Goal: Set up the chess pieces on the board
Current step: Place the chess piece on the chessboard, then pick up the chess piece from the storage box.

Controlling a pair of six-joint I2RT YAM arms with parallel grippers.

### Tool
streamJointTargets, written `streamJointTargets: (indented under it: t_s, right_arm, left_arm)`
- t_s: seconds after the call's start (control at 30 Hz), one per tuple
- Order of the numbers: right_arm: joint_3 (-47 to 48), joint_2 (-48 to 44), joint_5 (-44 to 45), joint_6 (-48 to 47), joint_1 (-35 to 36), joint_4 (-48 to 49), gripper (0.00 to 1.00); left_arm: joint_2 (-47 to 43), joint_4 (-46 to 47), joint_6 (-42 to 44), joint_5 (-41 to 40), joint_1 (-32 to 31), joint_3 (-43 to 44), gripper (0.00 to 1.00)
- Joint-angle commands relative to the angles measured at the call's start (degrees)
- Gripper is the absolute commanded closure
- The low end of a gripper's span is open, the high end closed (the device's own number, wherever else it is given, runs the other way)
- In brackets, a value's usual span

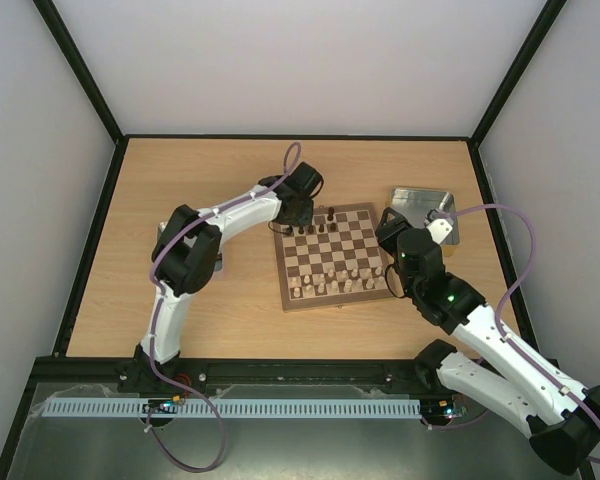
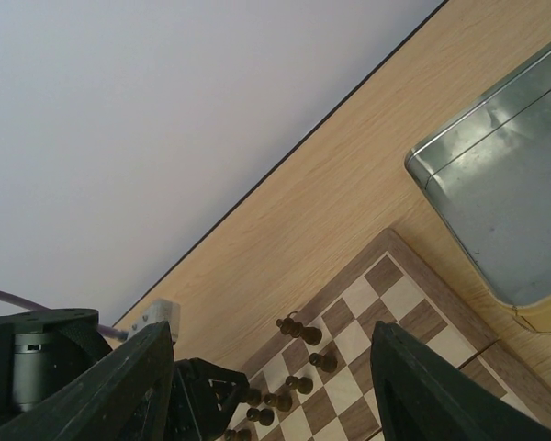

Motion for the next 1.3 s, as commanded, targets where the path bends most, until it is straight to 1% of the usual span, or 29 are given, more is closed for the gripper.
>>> streamJointTargets:
  t_s: [0.0,0.1,0.2,0.33,0.43,0.53,0.73,0.83,0.93,1.0,1.13,1.27]
  right_arm:
    - [-0.32,-0.11,1.70,-0.38,-0.12,-0.52,0.42]
    - [-0.39,-0.23,1.70,-0.49,-0.12,-0.60,0.42]
    - [-0.42,-0.38,1.62,-0.38,-0.12,-0.73,0.42]
    - [-0.58,-0.43,1.55,-0.30,-0.12,-0.71,0.42]
    - [-0.60,-0.45,1.35,-0.30,-0.12,-0.67,0.42]
    - [-0.77,-0.42,1.43,-0.39,-0.12,-0.57,0.41]
    - [-1.06,0.94,0.56,-0.21,-0.12,0.95,0.42]
    - [-0.95,2.03,-0.31,-0.07,-0.12,1.54,0.42]
    - [-1.09,2.61,-0.93,0.13,-0.12,1.85,0.42]
    - [-1.06,2.82,-1.15,0.18,-0.12,1.94,0.42]
    - [-1.18,2.98,-1.31,0.48,-0.12,2.03,0.42]
    - [-1.10,3.41,-1.87,0.67,-0.12,2.42,0.42]
  left_arm:
    - [1.13,-1.54,0.21,0.17,-0.21,2.36,0.69]
    - [0.68,-2.55,0.40,-0.19,-0.11,3.69,0.63]
    - [-1.08,-3.11,0.49,0.09,0.17,4.41,0.61]
    - [-6.54,-2.77,-0.44,-2.01,1.01,1.75,0.57]
    - [-12.86,-0.34,-1.82,-3.38,2.80,-5.42,0.54]
    - [-20.55,2.33,-3.83,-4.11,5.55,-15.21,0.53]
    - [-34.64,5.34,-7.45,-3.21,12.12,-31.67,0.54]
    - [-39.71,6.45,-9.22,-2.53,16.11,-39.33,0.58]
    - [-43.37,7.80,-10.90,-1.66,20.77,-46.03,0.63]
    - [-45.44,8.09,-12.31,-2.02,23.70,-50.05,0.65]
    - [-48.11,9.27,-13.76,0.06,29.74,-55.91,0.57]
    - [-46.99,10.04,-12.95,1.55,32.39,-57.53,0.54]
